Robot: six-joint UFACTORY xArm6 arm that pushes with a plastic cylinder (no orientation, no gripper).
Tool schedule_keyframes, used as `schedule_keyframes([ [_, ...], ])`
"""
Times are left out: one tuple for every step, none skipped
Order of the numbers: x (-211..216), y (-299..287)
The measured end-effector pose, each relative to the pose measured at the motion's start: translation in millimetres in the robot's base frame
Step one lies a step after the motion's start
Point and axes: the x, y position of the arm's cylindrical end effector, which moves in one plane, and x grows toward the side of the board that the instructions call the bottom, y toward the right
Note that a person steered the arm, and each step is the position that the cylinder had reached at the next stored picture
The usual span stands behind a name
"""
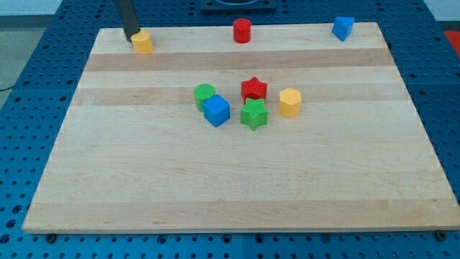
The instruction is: Move the heart into the green circle
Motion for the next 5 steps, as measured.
schedule_keyframes([
  [25, 13],
  [31, 36],
  [31, 38],
  [27, 64],
  [15, 93],
])
